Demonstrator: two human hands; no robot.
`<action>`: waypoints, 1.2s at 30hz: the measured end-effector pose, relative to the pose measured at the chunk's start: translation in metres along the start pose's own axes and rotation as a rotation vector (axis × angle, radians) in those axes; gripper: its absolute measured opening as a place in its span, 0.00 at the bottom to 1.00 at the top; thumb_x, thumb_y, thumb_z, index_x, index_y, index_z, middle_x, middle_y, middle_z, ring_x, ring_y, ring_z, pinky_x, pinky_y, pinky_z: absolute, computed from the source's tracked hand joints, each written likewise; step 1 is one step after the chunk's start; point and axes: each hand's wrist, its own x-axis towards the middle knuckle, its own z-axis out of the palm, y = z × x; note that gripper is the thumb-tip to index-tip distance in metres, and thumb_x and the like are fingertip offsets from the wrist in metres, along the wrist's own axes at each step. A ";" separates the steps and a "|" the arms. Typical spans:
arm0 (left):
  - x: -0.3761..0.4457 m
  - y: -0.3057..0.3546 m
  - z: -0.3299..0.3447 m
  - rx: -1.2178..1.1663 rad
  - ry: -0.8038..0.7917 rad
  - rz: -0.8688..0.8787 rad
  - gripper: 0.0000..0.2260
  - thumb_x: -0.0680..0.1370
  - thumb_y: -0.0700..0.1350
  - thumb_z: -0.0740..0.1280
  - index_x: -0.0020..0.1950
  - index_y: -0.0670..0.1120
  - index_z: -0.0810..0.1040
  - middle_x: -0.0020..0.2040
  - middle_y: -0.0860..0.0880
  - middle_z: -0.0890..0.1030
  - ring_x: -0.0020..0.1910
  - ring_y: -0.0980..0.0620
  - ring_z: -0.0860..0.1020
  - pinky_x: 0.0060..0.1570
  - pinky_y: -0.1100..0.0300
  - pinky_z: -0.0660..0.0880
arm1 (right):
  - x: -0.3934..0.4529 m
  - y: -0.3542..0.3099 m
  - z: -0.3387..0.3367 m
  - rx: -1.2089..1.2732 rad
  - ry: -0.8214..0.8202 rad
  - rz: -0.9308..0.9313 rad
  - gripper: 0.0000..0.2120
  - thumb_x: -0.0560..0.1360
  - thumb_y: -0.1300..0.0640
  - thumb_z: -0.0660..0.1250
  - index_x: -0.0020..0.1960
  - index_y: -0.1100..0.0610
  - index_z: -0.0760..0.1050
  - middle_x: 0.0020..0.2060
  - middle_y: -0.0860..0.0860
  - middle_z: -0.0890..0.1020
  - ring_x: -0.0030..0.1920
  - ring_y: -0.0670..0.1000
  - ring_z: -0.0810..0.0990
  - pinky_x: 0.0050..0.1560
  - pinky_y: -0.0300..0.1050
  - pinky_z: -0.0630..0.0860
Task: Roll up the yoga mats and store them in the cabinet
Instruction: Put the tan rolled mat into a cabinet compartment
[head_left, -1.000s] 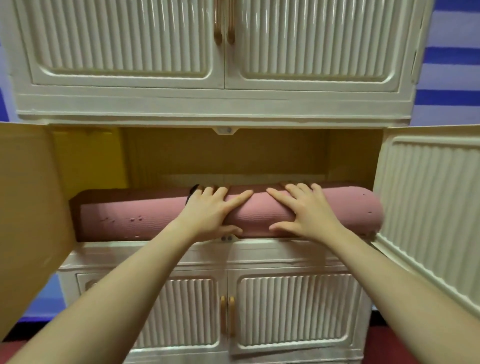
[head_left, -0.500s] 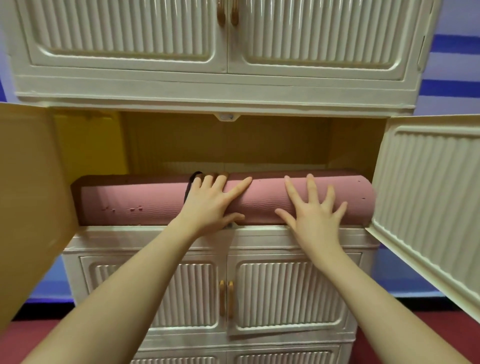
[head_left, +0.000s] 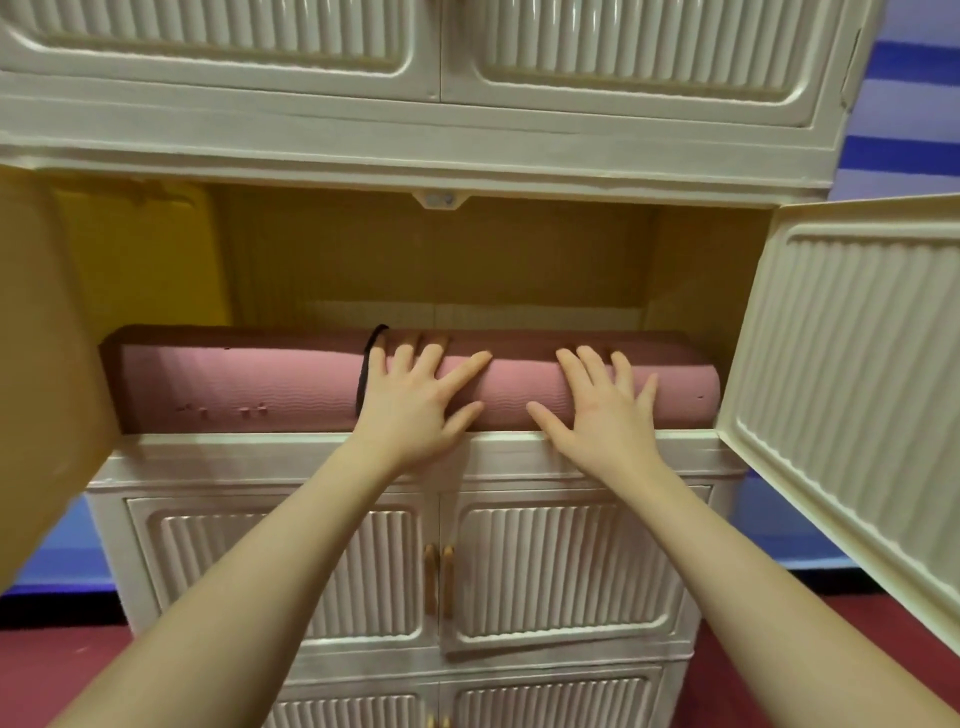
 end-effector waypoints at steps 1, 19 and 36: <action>0.001 -0.001 0.001 -0.008 0.009 -0.010 0.26 0.75 0.63 0.53 0.70 0.58 0.70 0.62 0.40 0.76 0.56 0.36 0.74 0.62 0.37 0.61 | 0.004 -0.003 0.001 0.007 0.013 0.000 0.32 0.76 0.33 0.51 0.76 0.44 0.51 0.75 0.48 0.56 0.74 0.61 0.50 0.69 0.71 0.46; -0.003 0.037 -0.023 -0.252 -0.101 -0.365 0.23 0.73 0.57 0.59 0.64 0.50 0.77 0.62 0.40 0.77 0.64 0.35 0.71 0.65 0.35 0.59 | 0.004 -0.013 -0.001 0.124 -0.095 0.098 0.26 0.77 0.39 0.57 0.73 0.45 0.63 0.72 0.52 0.65 0.73 0.63 0.55 0.67 0.73 0.48; 0.065 -0.012 -0.257 -0.467 -0.667 -0.312 0.25 0.78 0.52 0.63 0.74 0.47 0.65 0.74 0.42 0.63 0.71 0.41 0.63 0.65 0.49 0.58 | 0.017 -0.038 -0.228 0.246 -0.518 0.094 0.24 0.78 0.46 0.60 0.71 0.54 0.66 0.66 0.53 0.72 0.65 0.57 0.70 0.66 0.52 0.62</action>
